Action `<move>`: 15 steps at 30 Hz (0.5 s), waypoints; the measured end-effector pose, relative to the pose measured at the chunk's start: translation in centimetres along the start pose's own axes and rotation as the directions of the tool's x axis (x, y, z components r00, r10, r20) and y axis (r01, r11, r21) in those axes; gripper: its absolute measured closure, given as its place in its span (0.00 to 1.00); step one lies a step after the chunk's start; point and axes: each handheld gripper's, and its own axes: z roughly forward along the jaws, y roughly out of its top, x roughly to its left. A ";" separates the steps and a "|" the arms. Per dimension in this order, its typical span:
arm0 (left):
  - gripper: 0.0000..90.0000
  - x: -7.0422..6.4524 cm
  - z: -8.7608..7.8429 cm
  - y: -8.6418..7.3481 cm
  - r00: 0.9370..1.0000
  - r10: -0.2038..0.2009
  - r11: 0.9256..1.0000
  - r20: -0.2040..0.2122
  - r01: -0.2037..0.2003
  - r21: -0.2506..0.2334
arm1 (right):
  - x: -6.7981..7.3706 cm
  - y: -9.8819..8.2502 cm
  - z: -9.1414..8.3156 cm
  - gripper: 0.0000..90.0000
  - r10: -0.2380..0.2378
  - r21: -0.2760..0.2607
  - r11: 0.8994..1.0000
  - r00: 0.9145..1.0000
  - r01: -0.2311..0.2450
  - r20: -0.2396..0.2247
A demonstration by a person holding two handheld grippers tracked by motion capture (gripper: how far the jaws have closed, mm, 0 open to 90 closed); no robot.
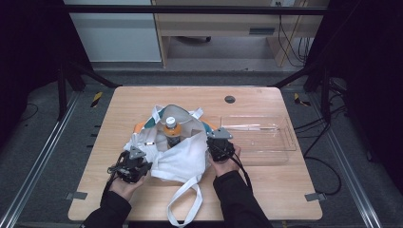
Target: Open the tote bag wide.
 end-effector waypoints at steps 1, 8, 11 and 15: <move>0.98 0.0 0.0 0.0 1.000 -0.001 1.000 0.001 0.001 -0.002 | -0.1 -0.2 0.1 0.95 0.004 0.006 1.000 1.000 -0.004 0.005; 0.98 0.0 0.0 -0.1 1.000 0.002 1.000 0.004 -0.002 -0.023 | 0.3 -0.6 1.1 0.95 -0.022 0.047 0.999 1.000 0.021 0.018; 0.97 0.0 0.0 -0.2 1.000 0.001 0.999 0.008 -0.001 -0.048 | 0.3 -0.7 1.2 0.94 -0.024 0.043 0.999 1.000 0.024 0.006; 0.91 -0.1 -0.3 0.0 1.000 -0.004 0.997 0.004 0.004 -0.077 | 0.3 -0.6 0.8 0.91 -0.008 0.018 1.000 1.000 0.008 -0.017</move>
